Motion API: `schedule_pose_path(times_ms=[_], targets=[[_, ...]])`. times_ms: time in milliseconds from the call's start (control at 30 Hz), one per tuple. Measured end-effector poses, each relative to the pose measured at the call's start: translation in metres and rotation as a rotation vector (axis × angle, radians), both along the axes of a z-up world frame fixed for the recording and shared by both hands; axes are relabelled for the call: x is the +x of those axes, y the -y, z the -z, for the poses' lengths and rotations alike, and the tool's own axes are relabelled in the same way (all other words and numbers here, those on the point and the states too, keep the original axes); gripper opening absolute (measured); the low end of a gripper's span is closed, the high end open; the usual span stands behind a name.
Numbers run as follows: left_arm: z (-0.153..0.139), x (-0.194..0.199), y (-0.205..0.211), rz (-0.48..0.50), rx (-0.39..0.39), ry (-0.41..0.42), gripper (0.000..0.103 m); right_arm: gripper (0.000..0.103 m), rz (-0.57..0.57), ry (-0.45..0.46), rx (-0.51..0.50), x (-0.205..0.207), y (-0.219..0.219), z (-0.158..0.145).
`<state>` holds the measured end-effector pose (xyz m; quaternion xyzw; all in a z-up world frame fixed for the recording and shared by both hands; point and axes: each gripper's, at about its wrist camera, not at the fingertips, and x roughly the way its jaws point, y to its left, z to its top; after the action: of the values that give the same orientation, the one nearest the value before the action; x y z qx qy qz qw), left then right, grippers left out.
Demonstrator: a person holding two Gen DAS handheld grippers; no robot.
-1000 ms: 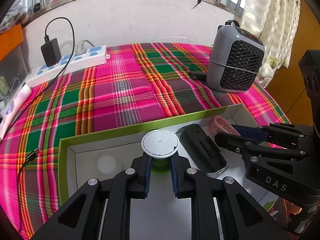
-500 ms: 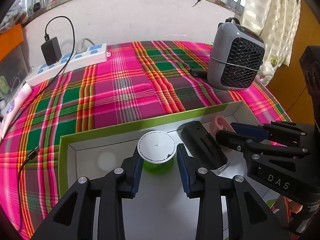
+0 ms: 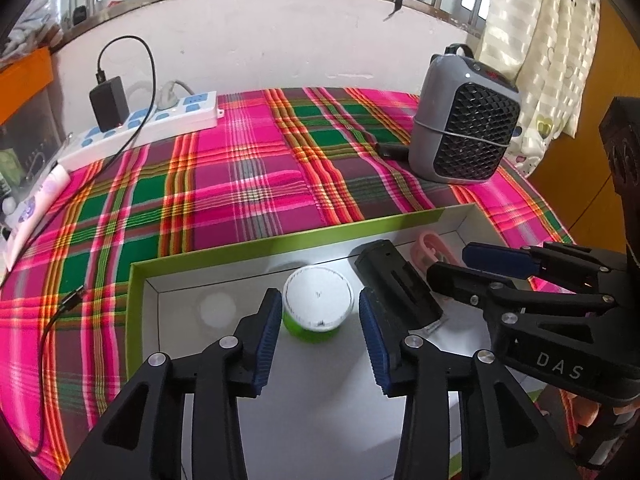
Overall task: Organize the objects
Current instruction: 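Open both tools and withdraw them toward the remaining objects beside the box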
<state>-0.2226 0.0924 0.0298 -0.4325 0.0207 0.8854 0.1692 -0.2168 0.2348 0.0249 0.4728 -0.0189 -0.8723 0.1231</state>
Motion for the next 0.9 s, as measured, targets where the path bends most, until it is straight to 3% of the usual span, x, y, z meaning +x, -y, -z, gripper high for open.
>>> schedule_pose_path(times_ms=[900], targets=[[-0.025,0.060,0.019,-0.033,0.026,-0.065,0.040,0.044,0.037,-0.064,-0.035,0.052,-0.008,-0.024]])
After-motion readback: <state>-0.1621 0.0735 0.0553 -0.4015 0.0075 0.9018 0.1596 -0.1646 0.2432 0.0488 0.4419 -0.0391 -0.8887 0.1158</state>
